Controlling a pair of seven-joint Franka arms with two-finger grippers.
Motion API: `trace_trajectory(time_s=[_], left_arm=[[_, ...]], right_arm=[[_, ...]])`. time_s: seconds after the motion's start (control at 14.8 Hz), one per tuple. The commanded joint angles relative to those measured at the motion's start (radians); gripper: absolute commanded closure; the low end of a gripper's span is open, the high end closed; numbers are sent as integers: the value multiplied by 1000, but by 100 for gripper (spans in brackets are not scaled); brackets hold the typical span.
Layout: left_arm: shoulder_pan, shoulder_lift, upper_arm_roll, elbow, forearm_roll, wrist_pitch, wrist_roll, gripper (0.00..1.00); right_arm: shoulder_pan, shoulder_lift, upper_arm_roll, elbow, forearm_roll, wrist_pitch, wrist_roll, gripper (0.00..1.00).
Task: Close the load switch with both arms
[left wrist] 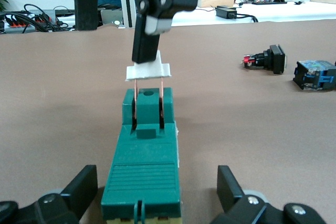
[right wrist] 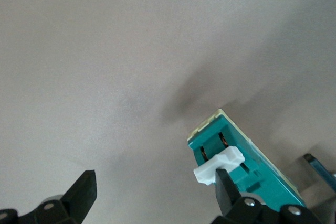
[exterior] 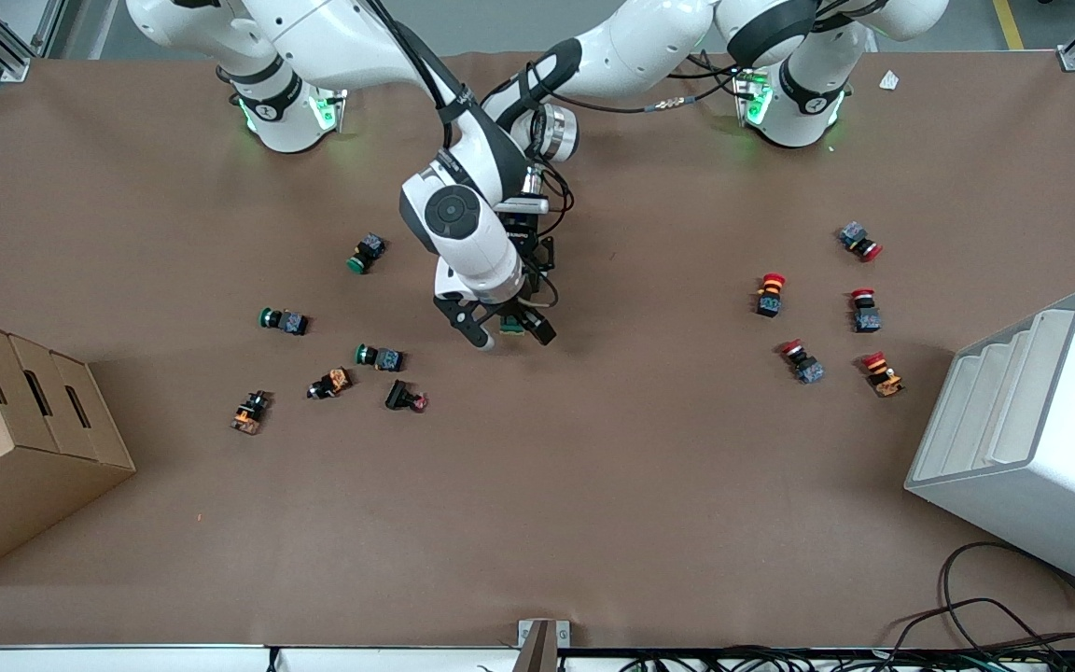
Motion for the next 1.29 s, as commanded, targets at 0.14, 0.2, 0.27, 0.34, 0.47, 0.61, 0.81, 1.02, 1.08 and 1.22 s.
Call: trace_trajectory(time_s=[0.14,0.2,0.27,0.34,0.47,0.61,0.81,1.02,1.08,1.22], left_arm=[[-2,47,9,7,10,16,4,0],[-2,47,9,7,10,16,4,0],[-2,47,9,7,10,16,11,0],[-2,41,9,4,10,16,18,0],[-1,36,9,2,9,17,23,0],[-1,36,9,2,9,17,21,0],[-1,35,9,1,9,17,23,0],[4,31,8,4,9,23,43,0],[6,24,5,5,6,25,50,0],[9,15,5,4,-3,27,66,0]], right_arm=[[-26,84,4,87,1,9,-15,0],[-27,90,4,87,-2,10,-16,0],[-29,98,4,92,-4,10,-16,0],[-27,102,3,92,-5,10,-18,0],[-29,110,3,93,-4,10,-36,0],[-37,111,3,93,-5,12,-39,0],[-44,119,3,93,-5,29,-54,0],[-72,112,3,93,-2,21,-90,0],[-78,108,3,96,-2,15,-96,0],[-103,93,3,104,-1,-45,-120,0]])
